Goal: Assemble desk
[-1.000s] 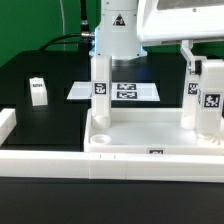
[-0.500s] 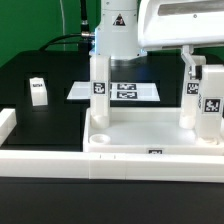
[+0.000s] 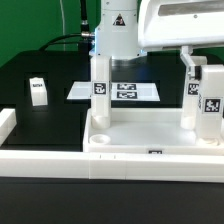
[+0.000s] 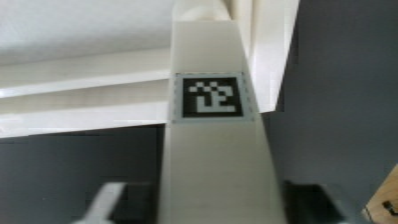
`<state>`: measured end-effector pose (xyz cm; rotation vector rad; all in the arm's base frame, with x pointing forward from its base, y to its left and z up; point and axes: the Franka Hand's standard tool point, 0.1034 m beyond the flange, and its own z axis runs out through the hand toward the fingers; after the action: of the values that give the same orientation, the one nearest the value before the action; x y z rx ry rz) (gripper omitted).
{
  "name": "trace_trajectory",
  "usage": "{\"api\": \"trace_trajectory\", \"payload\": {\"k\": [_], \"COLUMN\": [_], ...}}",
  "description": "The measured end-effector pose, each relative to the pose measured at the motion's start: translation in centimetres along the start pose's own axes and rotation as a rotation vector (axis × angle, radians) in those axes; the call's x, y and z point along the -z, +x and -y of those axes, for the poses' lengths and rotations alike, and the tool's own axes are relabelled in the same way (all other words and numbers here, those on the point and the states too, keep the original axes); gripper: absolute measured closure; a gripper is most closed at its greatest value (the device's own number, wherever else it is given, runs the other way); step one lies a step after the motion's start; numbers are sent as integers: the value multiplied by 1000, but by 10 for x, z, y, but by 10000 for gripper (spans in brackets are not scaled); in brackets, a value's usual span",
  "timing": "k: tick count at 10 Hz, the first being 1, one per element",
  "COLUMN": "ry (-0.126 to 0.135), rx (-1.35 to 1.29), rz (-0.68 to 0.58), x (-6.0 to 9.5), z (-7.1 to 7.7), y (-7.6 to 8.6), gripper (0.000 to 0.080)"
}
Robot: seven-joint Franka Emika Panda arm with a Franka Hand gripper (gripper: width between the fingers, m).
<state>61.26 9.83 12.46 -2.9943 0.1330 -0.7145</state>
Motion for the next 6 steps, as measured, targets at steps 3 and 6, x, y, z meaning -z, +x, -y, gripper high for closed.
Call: {"api": "trace_trajectory", "payload": {"k": [3,6], "ry": [0,1], "rx": [0,1], "rz": [0,-5], "x": [0,5], "z": [0,-2], "y": [0,6], "gripper": [195,152]}}
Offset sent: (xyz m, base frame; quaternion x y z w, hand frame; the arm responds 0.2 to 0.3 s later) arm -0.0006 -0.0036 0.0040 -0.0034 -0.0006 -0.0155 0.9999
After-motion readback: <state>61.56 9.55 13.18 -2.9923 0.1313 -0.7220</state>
